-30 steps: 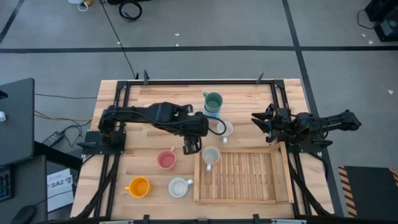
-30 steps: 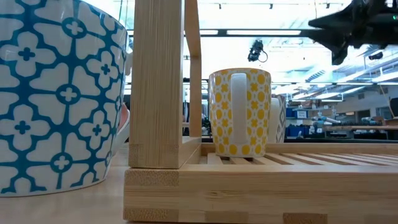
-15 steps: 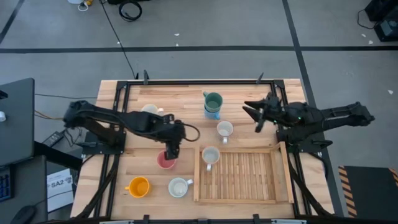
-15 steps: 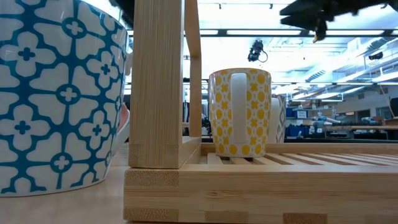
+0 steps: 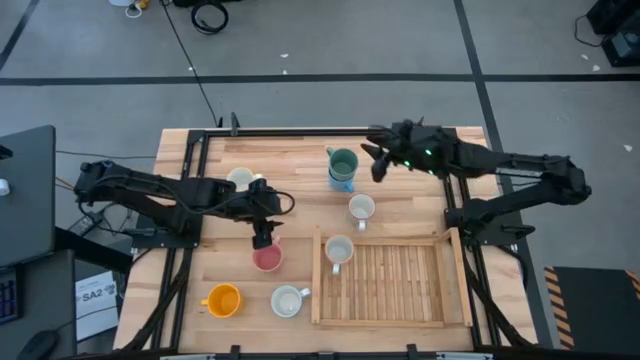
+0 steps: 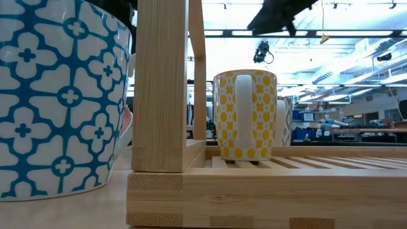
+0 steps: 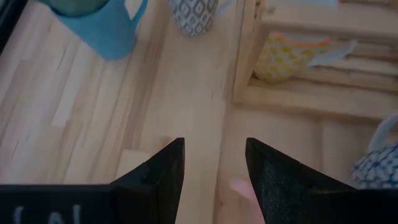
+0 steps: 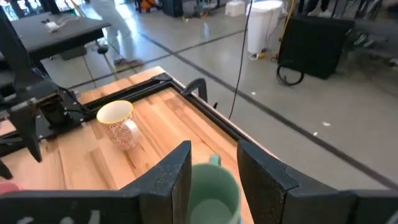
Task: Place coffee mugs
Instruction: Put the green mug on the shelf
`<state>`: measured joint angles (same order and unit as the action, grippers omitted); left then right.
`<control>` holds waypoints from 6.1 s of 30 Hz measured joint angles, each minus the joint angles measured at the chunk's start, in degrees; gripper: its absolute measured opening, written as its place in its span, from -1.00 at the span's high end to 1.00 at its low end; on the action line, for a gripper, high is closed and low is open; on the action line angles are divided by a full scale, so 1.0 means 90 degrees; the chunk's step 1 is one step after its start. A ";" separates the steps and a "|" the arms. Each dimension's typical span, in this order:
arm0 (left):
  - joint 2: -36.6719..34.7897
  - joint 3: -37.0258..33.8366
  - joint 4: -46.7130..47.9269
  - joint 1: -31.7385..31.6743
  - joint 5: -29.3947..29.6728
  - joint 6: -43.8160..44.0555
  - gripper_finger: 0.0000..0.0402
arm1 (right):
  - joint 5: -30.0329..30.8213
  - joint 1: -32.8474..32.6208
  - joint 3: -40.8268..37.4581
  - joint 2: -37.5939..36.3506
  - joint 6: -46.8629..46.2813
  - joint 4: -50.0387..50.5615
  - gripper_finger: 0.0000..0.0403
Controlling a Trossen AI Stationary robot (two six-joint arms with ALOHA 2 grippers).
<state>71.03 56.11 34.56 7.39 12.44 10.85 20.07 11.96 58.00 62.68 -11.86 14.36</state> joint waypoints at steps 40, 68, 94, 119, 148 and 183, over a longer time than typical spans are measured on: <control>0.0021 -0.0463 -0.0611 -0.0094 -0.0028 0.0008 0.12 | -0.2748 0.1728 0.3152 0.3723 0.2000 0.3219 0.33; 0.0024 -0.0463 -0.0723 -0.0091 -0.0028 0.0000 0.12 | -0.2749 0.1803 0.3127 0.4179 0.2170 0.3526 0.62; 0.0024 -0.0463 -0.0767 -0.0091 -0.0028 0.0007 0.12 | -0.2733 0.1803 0.3256 0.4174 0.2168 0.3680 0.84; 0.0024 -0.0463 -0.0767 -0.0091 -0.0028 0.0008 0.12 | -0.2750 0.1145 0.6642 0.4155 0.1235 0.6610 0.84; 0.0024 -0.0463 -0.0767 -0.0087 -0.0028 0.0049 0.12 | -0.1694 -0.3364 0.6665 0.4087 -0.3559 0.8402 0.85; 0.0024 -0.0462 -0.0798 -0.0087 -0.0028 0.0034 0.12 | -0.0705 -0.5086 0.2816 0.4094 -0.7603 0.6761 0.85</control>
<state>71.24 51.95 27.38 6.61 12.19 11.16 13.72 -33.81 83.35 99.53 -80.29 75.21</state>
